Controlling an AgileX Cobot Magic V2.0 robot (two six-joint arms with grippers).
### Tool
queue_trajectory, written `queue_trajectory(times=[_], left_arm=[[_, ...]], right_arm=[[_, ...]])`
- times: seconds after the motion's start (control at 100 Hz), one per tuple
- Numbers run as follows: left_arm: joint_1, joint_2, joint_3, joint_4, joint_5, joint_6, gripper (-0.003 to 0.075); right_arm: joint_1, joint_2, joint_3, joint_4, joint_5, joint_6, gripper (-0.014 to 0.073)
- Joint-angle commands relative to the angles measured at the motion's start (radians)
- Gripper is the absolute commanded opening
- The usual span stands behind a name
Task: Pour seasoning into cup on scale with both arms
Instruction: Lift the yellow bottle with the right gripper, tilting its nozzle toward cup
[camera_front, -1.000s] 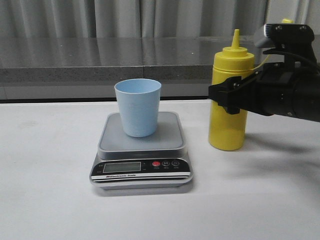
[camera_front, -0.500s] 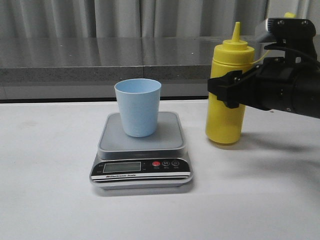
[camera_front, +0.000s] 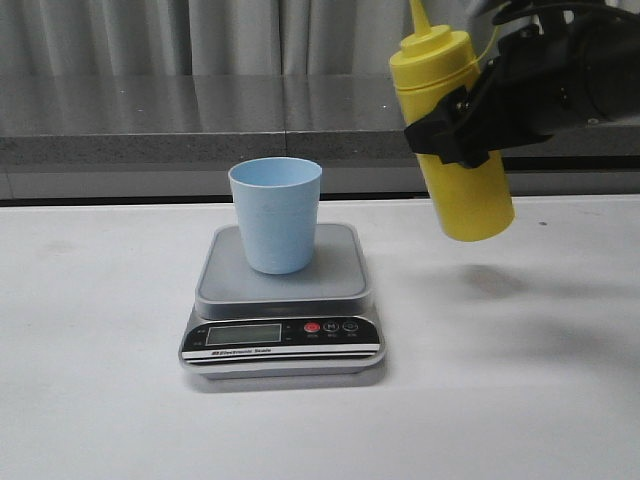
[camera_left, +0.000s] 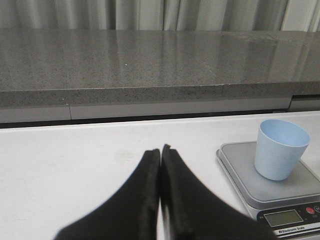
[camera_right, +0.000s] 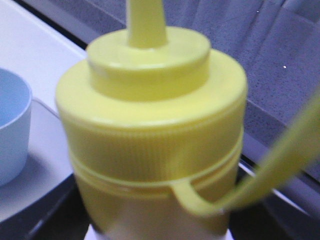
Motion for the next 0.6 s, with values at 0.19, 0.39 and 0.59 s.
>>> queue_trajectory(times=[0.19, 0.39, 0.59], left_arm=[[0.003, 0.009, -0.028, -0.008, -0.078, -0.008, -0.002], [0.003, 0.009, -0.028, -0.008, -0.078, -0.008, -0.002], [0.003, 0.009, -0.028, -0.008, -0.078, -0.008, -0.002]], right_arm=[[0.116, -0.057, -0.182, -0.206, 0.346, -0.013, 0.0202], [0.187, -0.053, -0.262, -0.307, 0.501, -0.013, 0.0202], [0.226, -0.044, -0.306, -0.411, 0.593, -0.013, 0.0202]])
